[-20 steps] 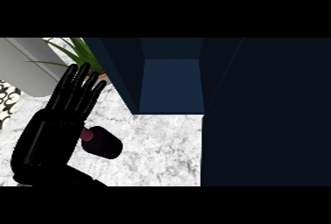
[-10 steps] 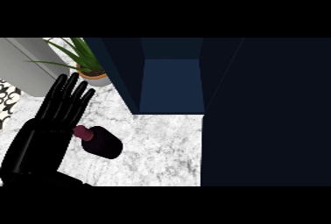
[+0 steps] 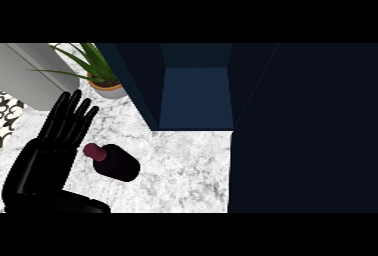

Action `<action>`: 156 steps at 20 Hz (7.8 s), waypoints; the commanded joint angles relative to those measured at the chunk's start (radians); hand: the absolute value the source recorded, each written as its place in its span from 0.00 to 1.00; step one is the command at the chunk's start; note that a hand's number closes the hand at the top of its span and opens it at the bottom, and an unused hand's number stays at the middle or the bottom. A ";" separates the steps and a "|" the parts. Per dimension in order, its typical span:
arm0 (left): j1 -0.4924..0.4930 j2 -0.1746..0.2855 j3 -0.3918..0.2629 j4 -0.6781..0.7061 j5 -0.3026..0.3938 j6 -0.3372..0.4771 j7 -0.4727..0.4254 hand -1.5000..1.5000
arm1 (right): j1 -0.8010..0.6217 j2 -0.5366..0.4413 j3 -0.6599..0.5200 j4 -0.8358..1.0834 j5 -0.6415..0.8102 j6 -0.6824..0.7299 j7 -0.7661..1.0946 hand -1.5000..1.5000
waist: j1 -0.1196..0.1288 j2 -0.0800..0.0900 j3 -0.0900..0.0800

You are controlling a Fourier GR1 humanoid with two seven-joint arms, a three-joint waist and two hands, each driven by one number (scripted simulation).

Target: Pick up the wine, place it into the cabinet and close the cabinet

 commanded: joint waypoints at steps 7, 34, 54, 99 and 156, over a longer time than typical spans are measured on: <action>0.021 0.082 0.148 0.142 0.077 -0.128 -0.068 0.00 | 0.084 0.040 0.047 -0.003 0.038 0.055 -0.073 0.00 | -0.001 0.000 0.000; -0.055 0.102 0.177 0.701 -0.151 -0.278 -0.464 0.00 | 0.011 0.066 0.068 -0.016 0.068 0.026 0.002 0.00 | 0.000 0.000 0.000; -0.205 0.089 0.152 1.239 -0.295 -0.294 -0.825 0.00 | 0.060 0.030 -0.023 -0.064 -0.026 0.080 0.004 0.00 | -0.006 0.001 0.000; -0.068 0.023 0.175 1.431 -0.209 -0.275 -1.184 1.00 | 0.062 0.071 0.010 0.019 0.079 0.079 -0.062 0.00 | 0.008 -0.002 0.001; -0.477 -0.079 -0.414 0.753 0.025 0.586 -0.512 1.00 | -0.058 0.048 -0.056 0.178 0.051 0.097 -0.127 0.00 | -0.006 0.002 0.000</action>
